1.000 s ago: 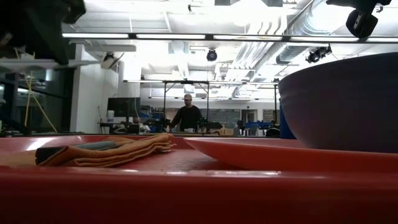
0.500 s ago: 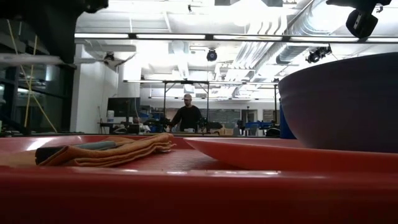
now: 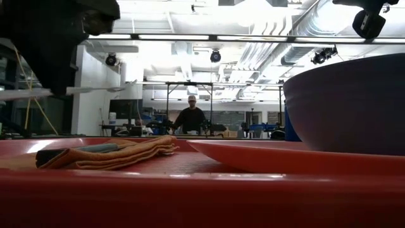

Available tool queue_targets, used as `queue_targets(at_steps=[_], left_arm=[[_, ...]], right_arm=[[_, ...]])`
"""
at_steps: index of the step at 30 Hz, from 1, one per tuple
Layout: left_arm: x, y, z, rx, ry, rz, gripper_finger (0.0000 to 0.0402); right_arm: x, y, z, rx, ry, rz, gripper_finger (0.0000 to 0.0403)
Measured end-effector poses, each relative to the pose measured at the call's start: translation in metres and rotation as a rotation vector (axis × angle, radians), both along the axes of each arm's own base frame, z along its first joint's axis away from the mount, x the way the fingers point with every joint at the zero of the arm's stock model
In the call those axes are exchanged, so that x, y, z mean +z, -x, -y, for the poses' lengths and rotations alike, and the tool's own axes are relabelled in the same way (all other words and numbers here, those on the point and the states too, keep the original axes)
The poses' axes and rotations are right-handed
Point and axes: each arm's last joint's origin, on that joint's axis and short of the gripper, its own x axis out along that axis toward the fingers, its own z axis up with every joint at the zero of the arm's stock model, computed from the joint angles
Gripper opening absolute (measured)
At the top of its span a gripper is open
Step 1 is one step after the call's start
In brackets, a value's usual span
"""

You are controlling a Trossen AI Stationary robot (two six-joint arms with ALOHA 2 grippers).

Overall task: Set up tray
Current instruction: Put the blue patterned fork on the left side of the black bread knife

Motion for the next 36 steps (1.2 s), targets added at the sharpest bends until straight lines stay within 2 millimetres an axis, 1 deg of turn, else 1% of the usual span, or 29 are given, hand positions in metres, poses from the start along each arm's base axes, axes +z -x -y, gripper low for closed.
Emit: queue_targets(at_steps=[8,11,16,18,22,28,32,36], left_arm=[[-0.009,-0.005,0.002,-0.012,-0.047,0.004,0.0024],[-0.011,-0.008,0.003,-0.020,-0.071,0.032,0.0024],[-0.010,-0.010,0.002,-0.038,-0.120,0.075,0.0024],[-0.010,-0.010,0.002,-0.016,-0.119,0.081,0.0024],[-0.010,-0.015,-0.004,0.023,-0.092,0.095,0.0024],[-0.010,-0.028,-0.018,0.106,-0.030,0.127,0.0024],[-0.011,-0.031,-0.026,0.145,0.017,0.094,0.0024],[-0.011,-0.031,-0.030,0.167,0.056,0.061,0.0024]], right_arm=[[0.000,0.000,0.000,-0.019,-0.067,0.009,0.0000],[0.000,0.000,0.000,-0.020,-0.090,0.016,0.0000],[0.003,-0.001,0.000,-0.011,-0.087,0.038,0.0000],[0.004,-0.001,-0.001,0.004,-0.085,0.049,0.0000],[0.005,-0.001,-0.002,0.065,-0.083,0.054,0.0000],[0.005,-0.001,-0.005,0.168,-0.067,0.047,0.0000],[0.005,-0.001,-0.008,0.277,-0.049,0.042,0.0000],[0.005,0.000,-0.011,0.380,-0.040,0.040,0.0000]])
